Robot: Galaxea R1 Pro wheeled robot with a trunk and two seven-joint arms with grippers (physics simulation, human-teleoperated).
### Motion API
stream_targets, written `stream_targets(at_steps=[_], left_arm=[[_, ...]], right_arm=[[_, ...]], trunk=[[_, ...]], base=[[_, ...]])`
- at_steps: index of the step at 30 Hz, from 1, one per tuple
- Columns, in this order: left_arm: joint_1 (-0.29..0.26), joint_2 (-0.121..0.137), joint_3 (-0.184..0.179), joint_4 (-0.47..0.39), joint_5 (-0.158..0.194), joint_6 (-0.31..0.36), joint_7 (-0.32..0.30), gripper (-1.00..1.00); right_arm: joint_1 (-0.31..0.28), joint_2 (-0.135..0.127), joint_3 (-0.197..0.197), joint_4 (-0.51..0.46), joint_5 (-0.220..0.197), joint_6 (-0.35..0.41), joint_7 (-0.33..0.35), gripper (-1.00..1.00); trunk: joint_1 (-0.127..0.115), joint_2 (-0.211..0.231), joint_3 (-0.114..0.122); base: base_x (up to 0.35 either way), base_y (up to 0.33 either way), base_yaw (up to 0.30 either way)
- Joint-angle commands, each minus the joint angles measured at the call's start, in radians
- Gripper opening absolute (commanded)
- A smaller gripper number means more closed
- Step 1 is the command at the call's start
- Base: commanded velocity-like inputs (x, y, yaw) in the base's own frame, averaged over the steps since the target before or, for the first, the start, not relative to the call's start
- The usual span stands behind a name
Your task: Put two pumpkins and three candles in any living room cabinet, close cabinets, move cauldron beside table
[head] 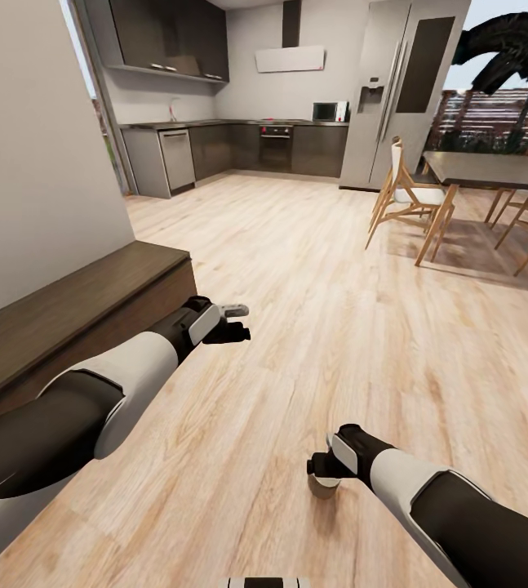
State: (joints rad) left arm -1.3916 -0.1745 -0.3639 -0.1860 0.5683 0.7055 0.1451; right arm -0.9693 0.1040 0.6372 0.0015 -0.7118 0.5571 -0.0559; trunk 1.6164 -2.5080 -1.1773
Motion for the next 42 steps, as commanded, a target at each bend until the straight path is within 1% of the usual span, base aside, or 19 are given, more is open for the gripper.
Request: stream_targets(at_steps=[1,15,42], left_arm=[[-0.001,0.0,-0.004,-0.001,0.011,0.003,0.008,1.0],[-0.001,0.0,-0.004,-0.001,0.011,0.003,0.008,1.0],[-0.001,0.0,-0.004,-0.001,0.01,0.003,0.008,1.0]], right_arm=[[0.0,0.0,0.006,0.0,-0.011,0.003,-0.005,1.0],[0.0,0.0,0.006,0.0,-0.011,0.003,-0.005,1.0],[0.0,0.0,0.006,0.0,-0.011,0.001,-0.005,1.0]], trunk=[[0.0,0.0,-0.001],[0.0,0.0,-0.001],[0.012,-0.007,-0.105]], base=[[0.0,0.0,0.0],[0.0,0.0,0.0],[0.0,0.0,0.0]])
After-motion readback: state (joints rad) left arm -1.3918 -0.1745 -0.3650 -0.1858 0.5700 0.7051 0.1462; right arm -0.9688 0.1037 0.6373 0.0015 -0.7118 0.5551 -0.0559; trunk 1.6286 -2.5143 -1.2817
